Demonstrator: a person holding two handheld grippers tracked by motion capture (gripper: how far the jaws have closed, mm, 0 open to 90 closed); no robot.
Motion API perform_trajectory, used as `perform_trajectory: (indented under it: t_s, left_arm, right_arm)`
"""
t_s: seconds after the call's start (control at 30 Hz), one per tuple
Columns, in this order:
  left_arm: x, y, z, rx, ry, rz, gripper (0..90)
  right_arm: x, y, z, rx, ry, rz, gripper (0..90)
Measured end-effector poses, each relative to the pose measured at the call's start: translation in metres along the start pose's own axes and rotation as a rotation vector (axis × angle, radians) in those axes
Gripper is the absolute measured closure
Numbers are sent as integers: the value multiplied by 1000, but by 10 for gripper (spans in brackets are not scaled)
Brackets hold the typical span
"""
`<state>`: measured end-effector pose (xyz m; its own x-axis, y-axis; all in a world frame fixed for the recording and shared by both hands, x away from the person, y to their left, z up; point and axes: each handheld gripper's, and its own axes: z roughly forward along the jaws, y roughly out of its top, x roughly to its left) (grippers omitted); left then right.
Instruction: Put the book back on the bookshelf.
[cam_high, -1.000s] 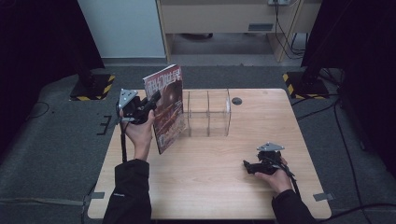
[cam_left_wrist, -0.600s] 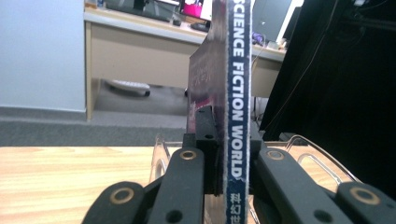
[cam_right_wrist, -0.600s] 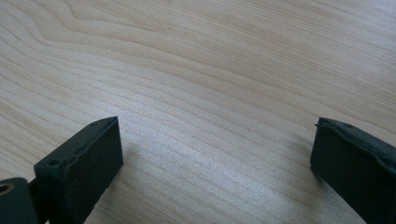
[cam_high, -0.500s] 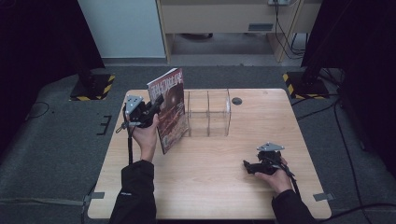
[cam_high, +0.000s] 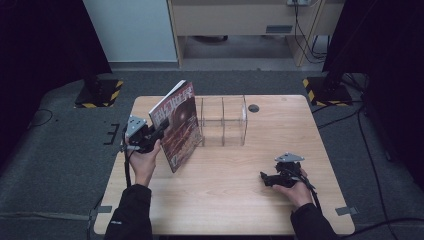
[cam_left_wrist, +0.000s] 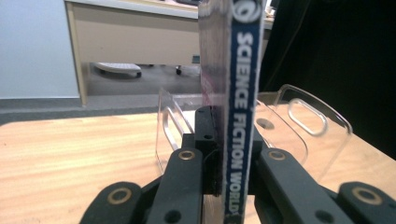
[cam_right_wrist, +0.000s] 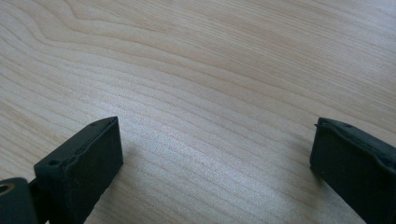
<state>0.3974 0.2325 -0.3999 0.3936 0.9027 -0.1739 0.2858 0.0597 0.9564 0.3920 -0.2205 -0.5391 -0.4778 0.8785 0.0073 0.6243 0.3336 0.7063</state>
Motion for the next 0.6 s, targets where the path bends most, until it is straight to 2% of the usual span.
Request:
perform_trajectory:
  t_s: [0.17, 0.43, 0.5, 0.53, 0.6]
  left_arm:
    - [1, -7, -8, 15, 5, 4, 827]
    - [1, -18, -18, 13, -2, 8, 813]
    - [2, -18, -18, 14, -5, 15, 802]
    - [3, -17, -18, 16, -15, 10, 760]
    - [3, -13, -15, 14, -28, 7, 739]
  right_arm:
    - [0, 0, 0, -2, -1, 1, 28]
    - [1, 0, 0, -3, -3, 8, 29]
    - [1, 0, 0, -4, -3, 6, 28]
    - [1, 0, 0, -4, -3, 6, 28]
    - [1, 0, 0, -4, -2, 6, 28]
